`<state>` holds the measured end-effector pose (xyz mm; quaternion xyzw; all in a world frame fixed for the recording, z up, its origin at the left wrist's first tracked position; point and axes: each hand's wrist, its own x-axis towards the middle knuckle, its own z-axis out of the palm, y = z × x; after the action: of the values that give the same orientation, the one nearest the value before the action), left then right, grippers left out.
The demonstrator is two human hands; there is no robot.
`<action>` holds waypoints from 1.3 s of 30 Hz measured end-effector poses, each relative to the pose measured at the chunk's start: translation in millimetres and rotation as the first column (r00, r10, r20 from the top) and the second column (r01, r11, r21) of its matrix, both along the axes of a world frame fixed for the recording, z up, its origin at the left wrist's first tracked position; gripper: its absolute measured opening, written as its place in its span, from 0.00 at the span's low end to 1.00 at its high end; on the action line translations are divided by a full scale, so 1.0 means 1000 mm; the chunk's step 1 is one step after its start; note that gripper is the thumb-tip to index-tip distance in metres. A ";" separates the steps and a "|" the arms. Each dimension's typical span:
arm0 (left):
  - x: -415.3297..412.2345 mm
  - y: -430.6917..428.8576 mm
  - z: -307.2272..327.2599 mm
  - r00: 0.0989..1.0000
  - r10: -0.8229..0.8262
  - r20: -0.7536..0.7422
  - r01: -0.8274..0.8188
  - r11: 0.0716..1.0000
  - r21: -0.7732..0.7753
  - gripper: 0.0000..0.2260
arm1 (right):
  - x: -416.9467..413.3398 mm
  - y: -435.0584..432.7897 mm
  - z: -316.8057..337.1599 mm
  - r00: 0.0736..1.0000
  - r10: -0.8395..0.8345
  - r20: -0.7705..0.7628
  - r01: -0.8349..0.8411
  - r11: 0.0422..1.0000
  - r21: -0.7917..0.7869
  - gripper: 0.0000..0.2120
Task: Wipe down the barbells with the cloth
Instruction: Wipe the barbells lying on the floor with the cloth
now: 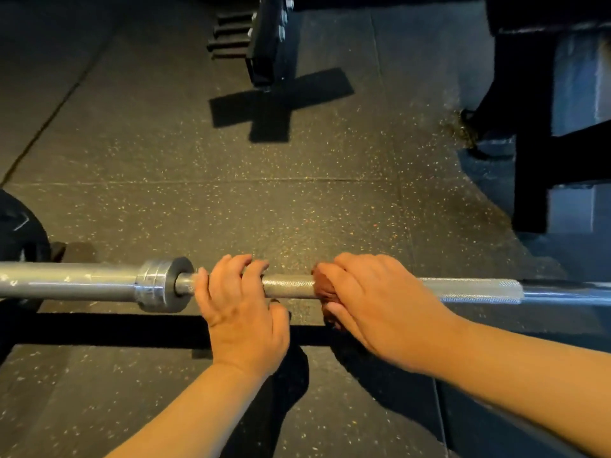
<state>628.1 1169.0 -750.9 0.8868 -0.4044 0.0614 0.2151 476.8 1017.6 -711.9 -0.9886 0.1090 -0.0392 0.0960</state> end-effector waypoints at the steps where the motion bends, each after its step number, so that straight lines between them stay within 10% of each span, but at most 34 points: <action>1: 0.004 0.001 0.004 0.999 -0.046 -0.002 0.046 0.999 -0.015 0.22 | -0.003 0.001 0.000 0.998 -0.058 0.023 0.057 0.998 0.032 0.20; 9: 0.056 -0.014 0.022 0.995 -0.089 0.047 0.084 0.991 0.104 0.19 | 0.080 0.065 -0.006 0.967 -0.241 0.082 0.235 0.969 0.076 0.11; 14: 0.067 -0.008 0.024 0.987 -0.154 0.038 0.151 0.985 0.083 0.16 | 0.051 0.028 0.010 0.997 -0.008 -0.081 0.015 0.995 0.094 0.19; 28: 0.072 -0.009 0.024 0.983 -0.176 -0.054 0.182 0.970 0.161 0.19 | 0.062 0.060 0.010 0.905 -0.424 0.035 0.421 0.905 0.069 0.18; 39: 0.069 -0.017 0.024 0.996 -0.088 0.022 0.082 0.978 0.192 0.22 | 0.032 0.013 0.003 0.992 -0.123 -0.034 0.124 0.991 0.054 0.15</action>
<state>697.0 1152.3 -727.4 0.8842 -0.4492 0.0267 0.1252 508.4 1030.5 -708.9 -0.9774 0.1725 -0.0268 0.1194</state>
